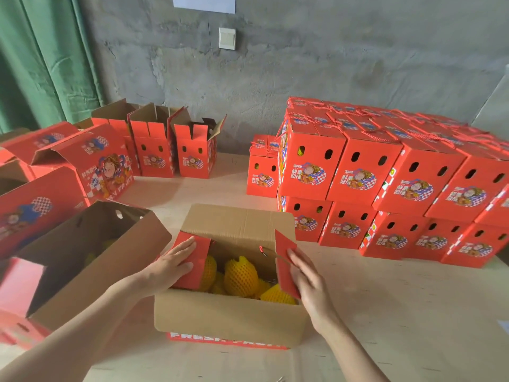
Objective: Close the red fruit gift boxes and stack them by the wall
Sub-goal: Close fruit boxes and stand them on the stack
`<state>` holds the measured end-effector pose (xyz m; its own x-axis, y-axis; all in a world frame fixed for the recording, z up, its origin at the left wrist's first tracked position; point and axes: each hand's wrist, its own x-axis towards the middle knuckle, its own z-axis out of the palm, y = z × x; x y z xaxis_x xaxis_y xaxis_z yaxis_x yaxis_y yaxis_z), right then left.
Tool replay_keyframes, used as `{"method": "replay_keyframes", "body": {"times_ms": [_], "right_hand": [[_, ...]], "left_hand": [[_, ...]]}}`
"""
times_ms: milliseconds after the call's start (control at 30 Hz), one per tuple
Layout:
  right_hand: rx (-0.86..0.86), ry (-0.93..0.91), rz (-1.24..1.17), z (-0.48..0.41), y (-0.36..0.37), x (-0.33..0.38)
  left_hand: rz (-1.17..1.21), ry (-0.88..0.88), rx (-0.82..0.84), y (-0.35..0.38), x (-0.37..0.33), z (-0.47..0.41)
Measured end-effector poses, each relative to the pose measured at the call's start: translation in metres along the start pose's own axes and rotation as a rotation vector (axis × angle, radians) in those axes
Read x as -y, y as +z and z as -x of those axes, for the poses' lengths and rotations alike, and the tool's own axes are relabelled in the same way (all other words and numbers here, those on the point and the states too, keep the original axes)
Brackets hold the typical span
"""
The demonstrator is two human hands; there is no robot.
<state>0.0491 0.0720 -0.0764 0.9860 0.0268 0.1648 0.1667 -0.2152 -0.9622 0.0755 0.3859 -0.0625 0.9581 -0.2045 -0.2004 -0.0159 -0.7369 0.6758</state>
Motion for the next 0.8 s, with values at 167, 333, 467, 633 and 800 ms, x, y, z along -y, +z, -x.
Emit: {"method": "replay_keyframes", "body": {"times_ms": [167,333,467,633,800], "right_hand": [[-0.076,-0.185,0.530,-0.006,0.004,0.004],[0.272,-0.226,0.746,-0.016,-0.016,0.015],[0.449,-0.258,0.718,-0.008,-0.041,0.016],[0.576,-0.210,0.721,-0.009,-0.051,0.021],[0.820,-0.112,0.853,-0.019,-0.061,0.034]], "left_hand": [[-0.045,0.082,-0.163,0.009,0.005,0.007],[-0.149,0.063,-0.311,0.011,0.002,0.011],[-0.166,0.172,-0.436,0.012,-0.001,0.011],[-0.058,0.260,-0.253,-0.004,0.006,0.015],[0.036,0.274,-0.186,-0.016,0.008,0.014]]}}
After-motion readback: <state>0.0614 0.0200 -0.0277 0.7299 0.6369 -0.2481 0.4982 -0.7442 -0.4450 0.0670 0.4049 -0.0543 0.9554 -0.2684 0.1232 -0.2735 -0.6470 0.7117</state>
